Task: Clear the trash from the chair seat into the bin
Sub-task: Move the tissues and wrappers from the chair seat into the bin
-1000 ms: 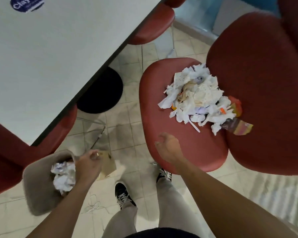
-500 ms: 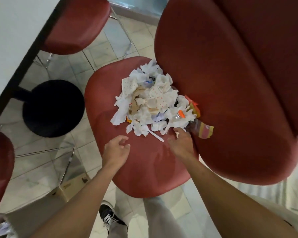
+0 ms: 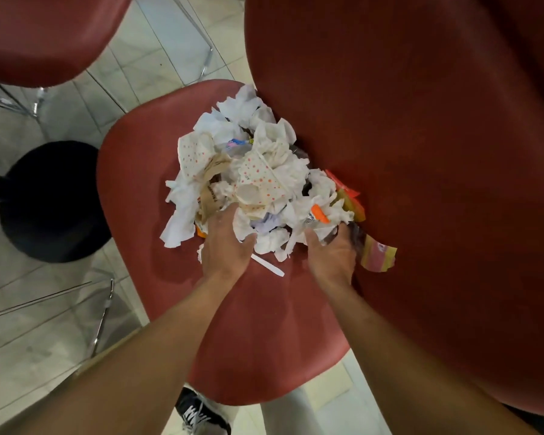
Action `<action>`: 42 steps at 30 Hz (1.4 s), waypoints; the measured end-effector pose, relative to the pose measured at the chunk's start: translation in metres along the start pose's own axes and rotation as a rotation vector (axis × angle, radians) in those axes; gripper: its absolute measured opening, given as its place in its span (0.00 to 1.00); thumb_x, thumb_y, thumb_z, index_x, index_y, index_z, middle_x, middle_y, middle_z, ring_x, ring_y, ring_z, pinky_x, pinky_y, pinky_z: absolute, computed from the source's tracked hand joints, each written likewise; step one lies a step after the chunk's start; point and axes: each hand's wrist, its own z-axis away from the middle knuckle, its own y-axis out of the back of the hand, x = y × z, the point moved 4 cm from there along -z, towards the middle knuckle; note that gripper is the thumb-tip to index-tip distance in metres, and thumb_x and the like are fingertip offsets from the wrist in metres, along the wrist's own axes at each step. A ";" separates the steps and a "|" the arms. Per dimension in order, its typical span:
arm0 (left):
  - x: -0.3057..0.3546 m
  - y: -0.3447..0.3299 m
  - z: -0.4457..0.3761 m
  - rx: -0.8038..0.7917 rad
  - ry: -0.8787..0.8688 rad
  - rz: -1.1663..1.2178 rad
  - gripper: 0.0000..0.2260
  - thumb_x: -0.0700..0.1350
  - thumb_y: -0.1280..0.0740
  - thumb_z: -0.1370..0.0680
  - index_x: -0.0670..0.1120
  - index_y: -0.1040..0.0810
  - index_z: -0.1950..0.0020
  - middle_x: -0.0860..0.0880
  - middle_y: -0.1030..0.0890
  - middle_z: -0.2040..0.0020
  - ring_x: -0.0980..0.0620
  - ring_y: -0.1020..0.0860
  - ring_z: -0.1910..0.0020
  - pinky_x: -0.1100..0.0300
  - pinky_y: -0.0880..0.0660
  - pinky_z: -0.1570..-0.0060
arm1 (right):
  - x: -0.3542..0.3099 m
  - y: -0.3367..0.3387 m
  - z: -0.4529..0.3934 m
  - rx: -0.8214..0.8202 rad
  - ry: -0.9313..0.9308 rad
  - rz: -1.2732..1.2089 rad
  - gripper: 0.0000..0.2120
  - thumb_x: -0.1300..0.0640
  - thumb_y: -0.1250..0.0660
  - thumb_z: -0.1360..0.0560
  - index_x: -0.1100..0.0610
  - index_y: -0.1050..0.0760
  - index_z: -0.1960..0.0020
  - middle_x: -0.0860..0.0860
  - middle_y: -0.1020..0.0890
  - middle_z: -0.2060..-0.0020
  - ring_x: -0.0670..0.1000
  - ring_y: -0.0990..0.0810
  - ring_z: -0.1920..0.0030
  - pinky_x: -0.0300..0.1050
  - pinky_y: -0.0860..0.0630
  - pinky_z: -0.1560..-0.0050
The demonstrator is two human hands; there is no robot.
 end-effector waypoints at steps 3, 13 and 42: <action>0.005 -0.005 -0.014 0.008 -0.022 -0.035 0.27 0.40 0.28 0.28 0.53 0.31 0.32 0.47 0.27 0.39 0.46 0.25 0.42 0.50 0.23 0.47 | -0.001 -0.002 -0.008 0.086 0.053 -0.024 0.19 0.48 0.35 0.27 0.54 0.26 0.39 0.55 0.18 0.46 0.59 0.23 0.40 0.50 0.26 0.40; 0.002 0.012 -0.005 0.005 0.017 -0.115 0.08 0.37 0.34 0.26 0.44 0.18 0.50 0.45 0.18 0.52 0.45 0.20 0.51 0.56 0.24 0.54 | -0.003 0.017 0.024 0.068 0.124 -0.125 0.02 0.59 0.33 0.28 0.57 0.23 0.58 0.45 0.23 0.73 0.51 0.23 0.67 0.45 0.25 0.60; -0.027 0.134 0.116 0.195 0.081 0.104 0.04 0.47 0.30 0.28 0.50 0.18 0.55 0.53 0.19 0.62 0.50 0.21 0.60 0.58 0.26 0.59 | -0.046 0.007 0.177 -0.140 0.320 -0.062 0.08 0.58 0.35 0.28 0.56 0.29 0.65 0.46 0.25 0.72 0.47 0.29 0.69 0.47 0.28 0.63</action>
